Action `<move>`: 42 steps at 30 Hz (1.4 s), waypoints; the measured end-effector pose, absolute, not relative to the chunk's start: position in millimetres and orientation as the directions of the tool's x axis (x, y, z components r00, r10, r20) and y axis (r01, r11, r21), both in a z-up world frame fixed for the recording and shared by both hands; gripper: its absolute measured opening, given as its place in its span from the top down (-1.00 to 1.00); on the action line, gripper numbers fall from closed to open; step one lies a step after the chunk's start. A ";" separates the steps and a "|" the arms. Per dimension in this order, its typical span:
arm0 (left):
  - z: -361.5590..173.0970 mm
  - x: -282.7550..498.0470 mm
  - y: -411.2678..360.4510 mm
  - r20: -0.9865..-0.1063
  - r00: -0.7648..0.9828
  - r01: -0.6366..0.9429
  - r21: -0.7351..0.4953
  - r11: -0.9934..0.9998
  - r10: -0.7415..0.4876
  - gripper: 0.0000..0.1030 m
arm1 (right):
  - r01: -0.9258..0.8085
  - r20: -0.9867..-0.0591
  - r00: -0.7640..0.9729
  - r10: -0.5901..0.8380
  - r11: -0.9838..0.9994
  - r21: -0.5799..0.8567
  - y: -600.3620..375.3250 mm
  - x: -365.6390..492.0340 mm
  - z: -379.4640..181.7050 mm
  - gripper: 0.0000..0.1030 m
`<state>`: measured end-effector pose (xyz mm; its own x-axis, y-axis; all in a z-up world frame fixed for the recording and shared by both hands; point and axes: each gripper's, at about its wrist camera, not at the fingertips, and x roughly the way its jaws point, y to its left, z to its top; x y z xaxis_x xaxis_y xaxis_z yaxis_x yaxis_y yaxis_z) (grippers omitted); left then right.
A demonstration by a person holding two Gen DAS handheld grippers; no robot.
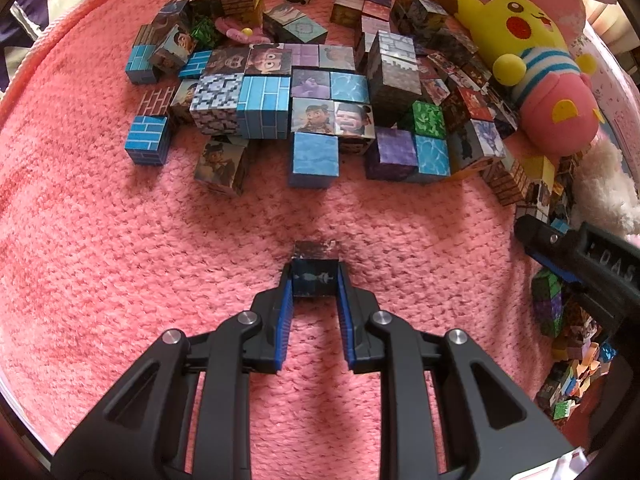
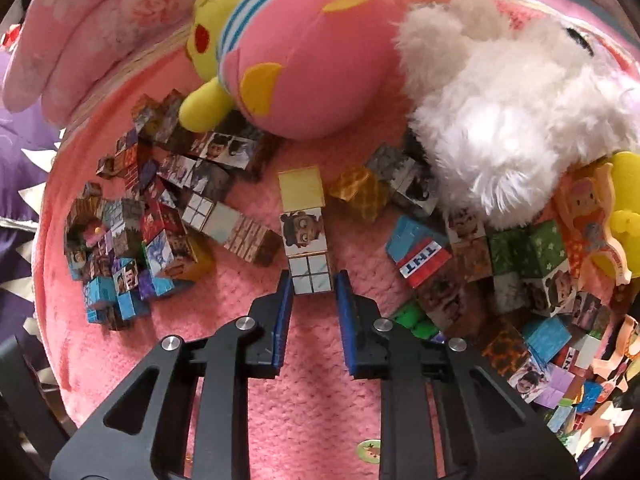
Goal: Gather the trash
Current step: 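Close the right tool on the yellow-topped face-cube column and lift it, then carry both held cubes over the white bin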
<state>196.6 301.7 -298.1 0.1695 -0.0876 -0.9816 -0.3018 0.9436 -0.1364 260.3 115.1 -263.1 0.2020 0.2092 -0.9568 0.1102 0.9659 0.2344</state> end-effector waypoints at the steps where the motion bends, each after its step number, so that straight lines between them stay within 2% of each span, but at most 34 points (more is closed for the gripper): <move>1: -297.9 197.1 300.4 -0.982 0.170 -0.302 -0.135 0.944 -0.086 0.61 | 0.116 -0.955 0.204 0.214 0.964 0.241 114.7 259.7 -263.8 0.62; 21: -278.5 178.0 280.8 -0.985 0.157 -0.245 -0.106 0.964 -0.068 0.62 | 0.091 -0.957 0.146 0.250 0.960 0.265 123.5 191.9 -245.7 0.65; 32: -237.2 146.2 247.0 -0.980 0.191 -0.195 -0.094 0.976 -0.057 0.62 | 0.097 -0.954 0.157 0.256 0.957 0.273 101.1 149.9 -215.4 0.65; 42: -184.3 107.0 192.6 -0.968 0.241 -0.086 -0.088 0.992 -0.065 0.62 | 0.144 -0.945 0.209 0.253 0.947 0.286 58.7 101.8 -175.7 0.65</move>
